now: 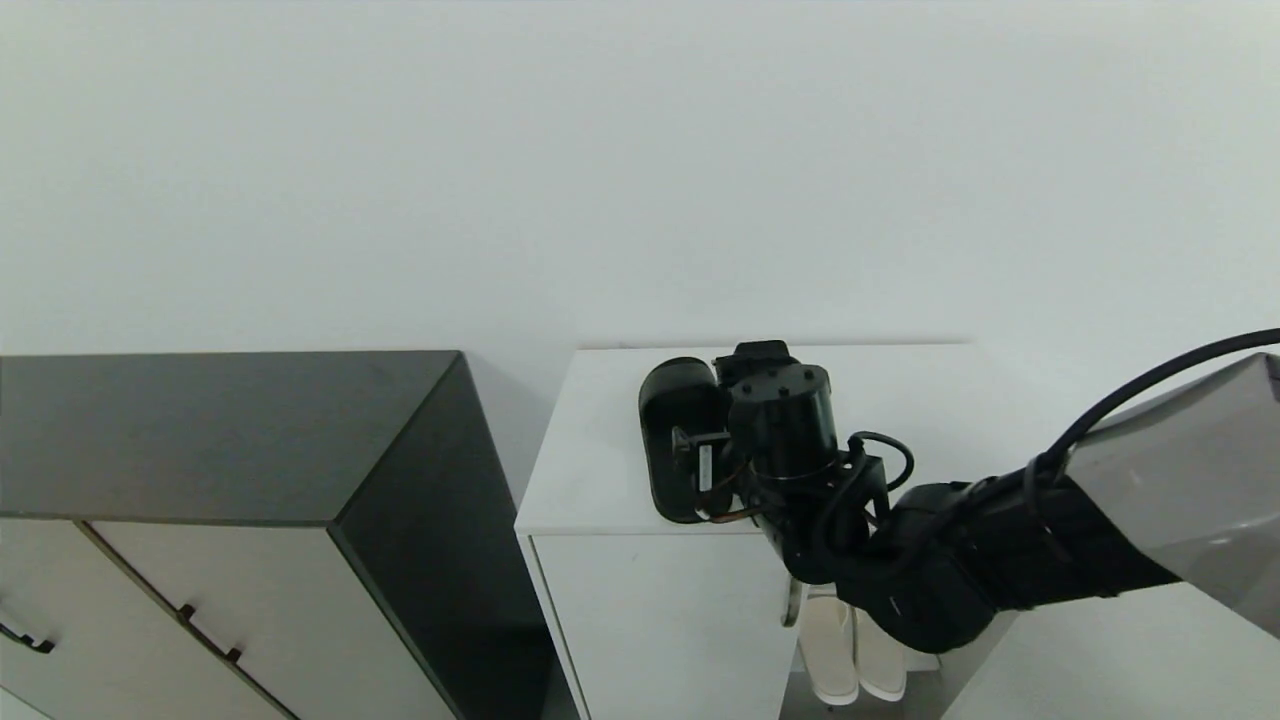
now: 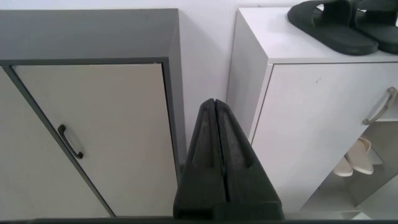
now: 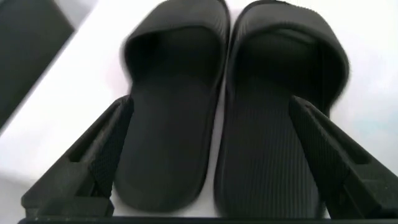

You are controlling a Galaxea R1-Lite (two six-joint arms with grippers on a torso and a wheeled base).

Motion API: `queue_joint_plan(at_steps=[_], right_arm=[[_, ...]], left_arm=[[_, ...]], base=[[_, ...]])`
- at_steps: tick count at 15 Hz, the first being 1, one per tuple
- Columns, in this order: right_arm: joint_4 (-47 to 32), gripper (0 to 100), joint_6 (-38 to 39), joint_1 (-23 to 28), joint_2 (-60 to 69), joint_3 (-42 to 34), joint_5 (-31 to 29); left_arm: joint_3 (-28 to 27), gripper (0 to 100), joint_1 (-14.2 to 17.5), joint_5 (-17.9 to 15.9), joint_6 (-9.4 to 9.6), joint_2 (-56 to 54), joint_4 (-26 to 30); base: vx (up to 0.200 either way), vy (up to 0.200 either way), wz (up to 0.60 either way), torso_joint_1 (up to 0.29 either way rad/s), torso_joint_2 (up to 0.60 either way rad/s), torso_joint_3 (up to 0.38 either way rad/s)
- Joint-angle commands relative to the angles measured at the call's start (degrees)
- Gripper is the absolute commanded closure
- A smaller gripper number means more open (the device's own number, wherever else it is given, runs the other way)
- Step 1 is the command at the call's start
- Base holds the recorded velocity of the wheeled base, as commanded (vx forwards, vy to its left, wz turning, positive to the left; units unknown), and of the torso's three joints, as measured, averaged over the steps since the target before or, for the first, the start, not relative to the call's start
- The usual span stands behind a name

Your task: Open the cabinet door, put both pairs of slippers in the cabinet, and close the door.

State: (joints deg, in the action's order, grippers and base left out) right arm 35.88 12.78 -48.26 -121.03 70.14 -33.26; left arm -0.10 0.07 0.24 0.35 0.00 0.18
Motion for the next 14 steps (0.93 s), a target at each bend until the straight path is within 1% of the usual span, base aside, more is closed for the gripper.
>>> queue_joint_plan(at_steps=[1,5,9,10,14], right_arm=[[-1.8,0,-0.1,1.7,-4.9,4.9,0.0],[-4.9,0,-0.3,3.8,-9.2,12.1,0.0],[-5.0,0,-1.8,5.7,-12.3,17.5,-0.1],[-5.0,100,-1.9,6.0,-13.1,18.7,-0.6],[-4.9,100,-2.2,5.9,-13.5,19.3,-1.6]], left_arm=[[0.0,100,0.0,0.0,0.00,0.0,0.0],[0.0,100,0.0,0.0,-0.09,0.1,0.0],[0.0,100,0.0,0.0,-0.09,0.1,0.0],[0.0,100,0.0,0.0,-0.09,0.1,0.0],[0.0,100,0.0,0.0,-0.09,0.0,0.0]], base=[[0.000,0.000,0.00,0.000,0.00,0.000],[0.000,0.000,0.00,0.000,0.00,0.000],[0.000,0.000,0.00,0.000,0.00,0.000],[0.000,0.000,0.00,0.000,0.00,0.000],[0.000,0.000,0.00,0.000,0.00,0.000]])
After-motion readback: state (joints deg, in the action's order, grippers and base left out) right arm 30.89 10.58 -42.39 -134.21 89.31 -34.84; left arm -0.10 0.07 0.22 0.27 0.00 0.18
